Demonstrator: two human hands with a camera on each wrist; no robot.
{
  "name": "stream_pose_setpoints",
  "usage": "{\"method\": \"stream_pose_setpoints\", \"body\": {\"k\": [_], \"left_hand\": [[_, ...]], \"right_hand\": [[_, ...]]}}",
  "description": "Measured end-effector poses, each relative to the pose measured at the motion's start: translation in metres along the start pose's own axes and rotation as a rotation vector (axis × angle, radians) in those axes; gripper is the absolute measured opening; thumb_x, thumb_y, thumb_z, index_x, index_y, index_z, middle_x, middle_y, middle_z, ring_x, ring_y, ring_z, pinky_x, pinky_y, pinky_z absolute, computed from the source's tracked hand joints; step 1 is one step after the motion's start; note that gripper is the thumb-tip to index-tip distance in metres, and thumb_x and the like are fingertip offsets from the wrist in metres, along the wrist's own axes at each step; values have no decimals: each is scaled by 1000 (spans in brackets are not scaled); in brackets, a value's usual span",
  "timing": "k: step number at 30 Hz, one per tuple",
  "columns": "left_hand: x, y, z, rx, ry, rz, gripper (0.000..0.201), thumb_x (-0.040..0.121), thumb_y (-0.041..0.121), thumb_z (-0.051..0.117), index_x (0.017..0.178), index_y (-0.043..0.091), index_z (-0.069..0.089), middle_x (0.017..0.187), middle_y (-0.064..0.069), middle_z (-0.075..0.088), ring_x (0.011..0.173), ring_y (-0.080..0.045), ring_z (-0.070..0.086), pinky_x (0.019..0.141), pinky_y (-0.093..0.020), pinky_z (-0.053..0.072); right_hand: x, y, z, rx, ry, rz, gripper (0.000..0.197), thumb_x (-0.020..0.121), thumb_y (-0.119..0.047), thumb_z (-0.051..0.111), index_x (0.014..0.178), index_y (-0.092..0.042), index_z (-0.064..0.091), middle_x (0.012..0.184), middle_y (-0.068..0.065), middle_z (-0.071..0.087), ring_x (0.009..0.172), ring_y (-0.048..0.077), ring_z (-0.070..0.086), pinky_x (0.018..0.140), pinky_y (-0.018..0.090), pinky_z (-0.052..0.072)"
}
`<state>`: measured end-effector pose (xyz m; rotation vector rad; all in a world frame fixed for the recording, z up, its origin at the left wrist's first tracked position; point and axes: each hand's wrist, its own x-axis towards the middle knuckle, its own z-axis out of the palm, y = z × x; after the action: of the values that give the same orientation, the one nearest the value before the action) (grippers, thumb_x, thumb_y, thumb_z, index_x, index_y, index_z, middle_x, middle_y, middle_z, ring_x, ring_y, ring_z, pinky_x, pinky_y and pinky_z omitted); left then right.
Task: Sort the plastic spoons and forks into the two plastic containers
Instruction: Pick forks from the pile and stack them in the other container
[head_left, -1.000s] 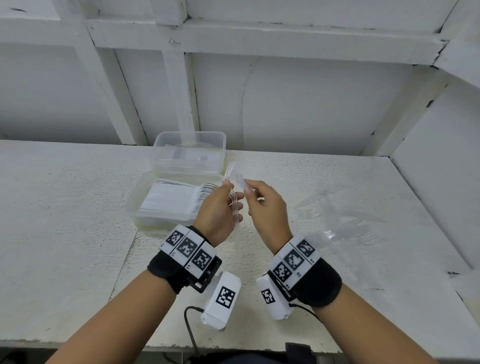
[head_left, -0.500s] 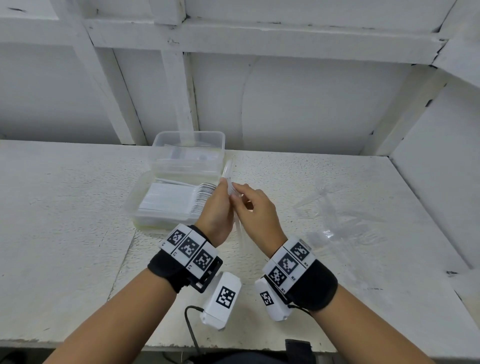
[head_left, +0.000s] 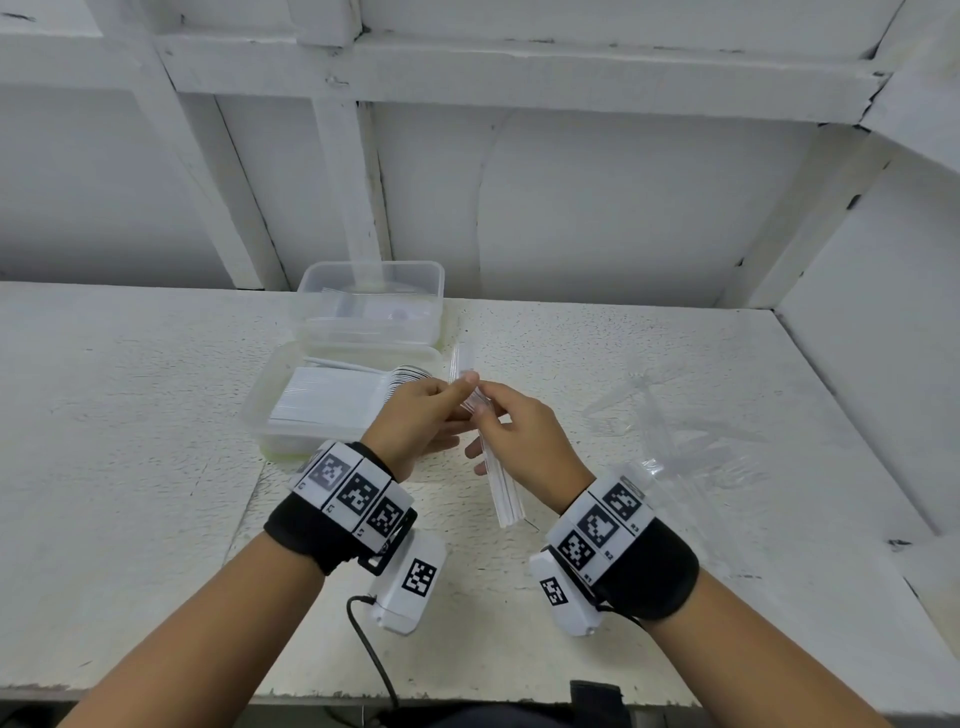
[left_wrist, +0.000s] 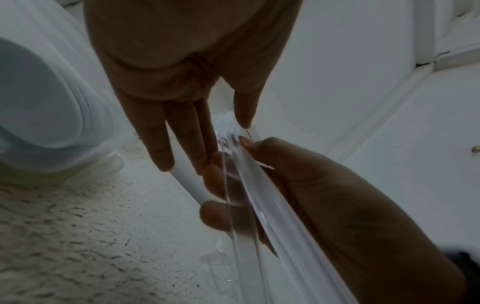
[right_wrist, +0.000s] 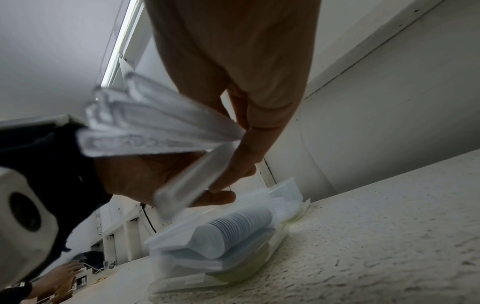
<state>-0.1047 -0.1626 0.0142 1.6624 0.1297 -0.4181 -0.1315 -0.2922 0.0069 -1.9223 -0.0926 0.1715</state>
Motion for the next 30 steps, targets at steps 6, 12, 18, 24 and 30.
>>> {"method": "stream_pose_setpoints", "body": {"k": [6,12,18,24,30], "left_hand": [[1,1,-2,-105,-14,-42,33,90,39,56,89,9,69,87,-8,74,85,-18,69,81,-33,54],[0,1,-5,-145,-7,-74,29,87,33,61,75,9,70,75,-6,72,70,-14,68,66,-28,56],[1,1,-7,-153,-15,-142,25,85,30,65,75,6,68,69,-7,71,66,-15,70,63,-26,58],[4,-1,-7,-234,-16,-167,27,87,32,61,80,7,67,77,-7,72,76,-16,69,68,-26,57],[7,-1,-6,-310,-25,-124,28,87,34,61,84,6,65,80,-7,72,73,-17,69,75,-29,56]], "right_hand": [[0,-1,0,0,-29,38,35,98,-14,41,130,-15,52,90,-6,58,65,11,67,59,29,59],[-4,-5,-5,-12,-80,31,30,97,-10,37,119,-15,57,86,-5,57,62,20,70,60,35,60],[-3,-1,-6,-70,-130,78,35,98,-12,34,128,-16,50,98,4,60,60,23,69,58,33,59],[-2,4,-5,-101,-98,35,36,100,-20,37,135,-20,47,81,-5,56,47,5,56,47,22,49],[-3,6,-3,-64,-113,34,44,97,-25,46,140,-28,36,73,-5,56,49,7,49,47,20,43]]}}
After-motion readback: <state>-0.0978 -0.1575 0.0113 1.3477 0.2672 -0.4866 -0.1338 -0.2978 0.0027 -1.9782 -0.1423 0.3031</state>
